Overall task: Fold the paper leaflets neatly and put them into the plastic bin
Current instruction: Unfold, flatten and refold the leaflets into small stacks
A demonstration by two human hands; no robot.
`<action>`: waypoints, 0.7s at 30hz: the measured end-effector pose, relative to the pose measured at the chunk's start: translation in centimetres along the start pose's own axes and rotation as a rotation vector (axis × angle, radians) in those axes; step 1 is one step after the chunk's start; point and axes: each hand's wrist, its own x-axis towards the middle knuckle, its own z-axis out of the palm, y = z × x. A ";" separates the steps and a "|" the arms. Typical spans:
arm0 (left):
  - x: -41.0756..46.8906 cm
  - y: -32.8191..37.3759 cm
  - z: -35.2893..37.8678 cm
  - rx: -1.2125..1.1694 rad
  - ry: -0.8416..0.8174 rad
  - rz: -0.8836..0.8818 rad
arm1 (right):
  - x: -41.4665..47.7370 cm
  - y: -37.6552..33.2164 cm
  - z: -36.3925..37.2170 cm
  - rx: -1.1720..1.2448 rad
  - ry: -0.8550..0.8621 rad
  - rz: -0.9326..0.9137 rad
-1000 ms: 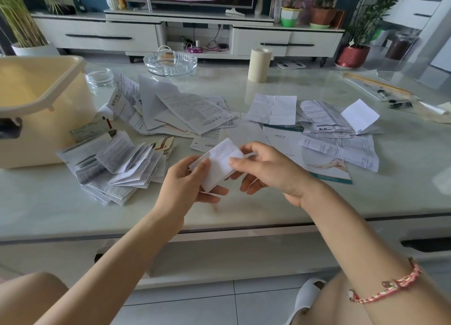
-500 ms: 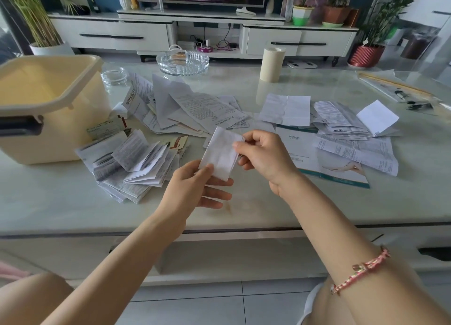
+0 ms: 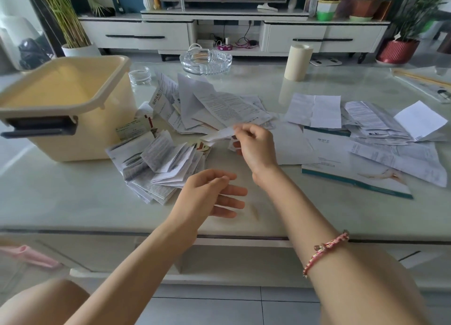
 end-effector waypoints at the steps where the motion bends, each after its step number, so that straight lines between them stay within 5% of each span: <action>1: 0.0 -0.1 -0.1 0.003 0.003 -0.005 | 0.0 0.2 0.6 -0.037 -0.045 -0.010; 8: 0.2 -0.6 0.6 0.072 -0.012 -0.039 | -1.3 0.3 1.3 -0.632 -0.344 -0.344; 16: 0.5 -0.2 1.8 0.040 -0.036 -0.047 | -0.1 -0.7 -4.2 -0.694 -0.300 -0.311; 21: 0.6 0.0 2.5 0.039 -0.054 -0.011 | 0.1 -0.7 -9.7 -1.016 -0.430 -0.155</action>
